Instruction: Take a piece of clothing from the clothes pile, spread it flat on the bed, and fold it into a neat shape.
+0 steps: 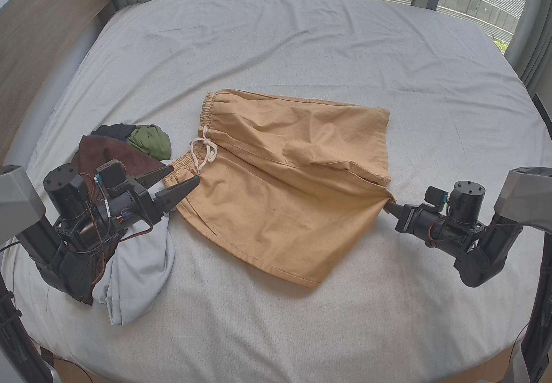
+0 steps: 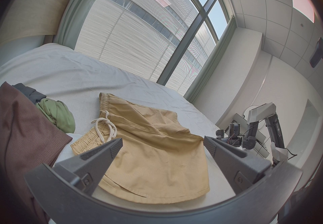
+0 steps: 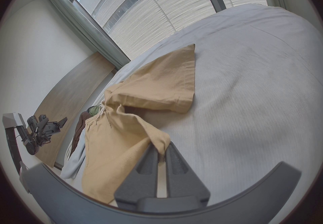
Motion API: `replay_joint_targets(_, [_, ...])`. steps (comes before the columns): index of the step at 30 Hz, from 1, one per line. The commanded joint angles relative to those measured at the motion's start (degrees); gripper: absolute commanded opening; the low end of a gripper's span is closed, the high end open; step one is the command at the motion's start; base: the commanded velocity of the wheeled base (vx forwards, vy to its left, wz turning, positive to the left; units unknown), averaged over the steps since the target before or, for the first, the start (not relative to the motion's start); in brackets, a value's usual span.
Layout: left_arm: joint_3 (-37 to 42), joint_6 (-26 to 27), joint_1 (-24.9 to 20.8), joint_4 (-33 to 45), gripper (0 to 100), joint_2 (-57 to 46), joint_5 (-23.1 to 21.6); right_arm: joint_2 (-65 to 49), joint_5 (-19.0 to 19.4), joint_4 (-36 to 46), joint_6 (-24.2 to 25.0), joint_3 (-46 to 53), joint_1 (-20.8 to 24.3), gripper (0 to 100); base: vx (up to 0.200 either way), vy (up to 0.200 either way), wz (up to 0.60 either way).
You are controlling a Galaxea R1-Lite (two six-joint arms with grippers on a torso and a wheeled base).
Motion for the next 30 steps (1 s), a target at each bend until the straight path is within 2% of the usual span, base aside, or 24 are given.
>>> replay_joint_targets(1, [-0.04, -0.08, 0.08, -0.03, 100, 0.09, 0.0, 3.48, 0.08, 1.23, 0.01, -6.64, 0.23, 0, 0.0, 0.0, 0.0])
replay_joint_targets(6, [-0.13, 0.01, 0.08, -0.03, 100, 0.09, 0.0, 3.92, 0.08, 6.51, -0.08, -12.18, 0.58, 0, 0.0, 0.0, 0.0])
replay_joint_targets(16, [-0.13, 0.01, 0.08, -0.12, 100, 0.09, 0.0, 7.17, -0.01, 6.07, -0.34, -15.52, 0.58, 0, 0.0, 0.0, 0.0])
replay_joint_targets(22, [-0.13, -0.08, 0.08, -0.12, 100, 0.09, 0.0, 7.08, -0.27, 5.8, -4.3, -14.99, 0.14, 0, 0.0, 0.0, 0.0])
replay_joint_targets(23, [-0.13, -0.08, 0.08, -0.03, 100, 0.09, 0.0, 6.64, -0.36, 5.63, -4.3, -14.64, 0.32, 100, 0.0, 0.0, 0.0])
replay_joint_targets(30, [-0.13, -0.08, 0.08, -0.03, 100, 0.09, 0.0, 2.95, -0.44, 1.85, -4.38, -8.93, 0.49, 100, 0.0, 0.0, 0.0])
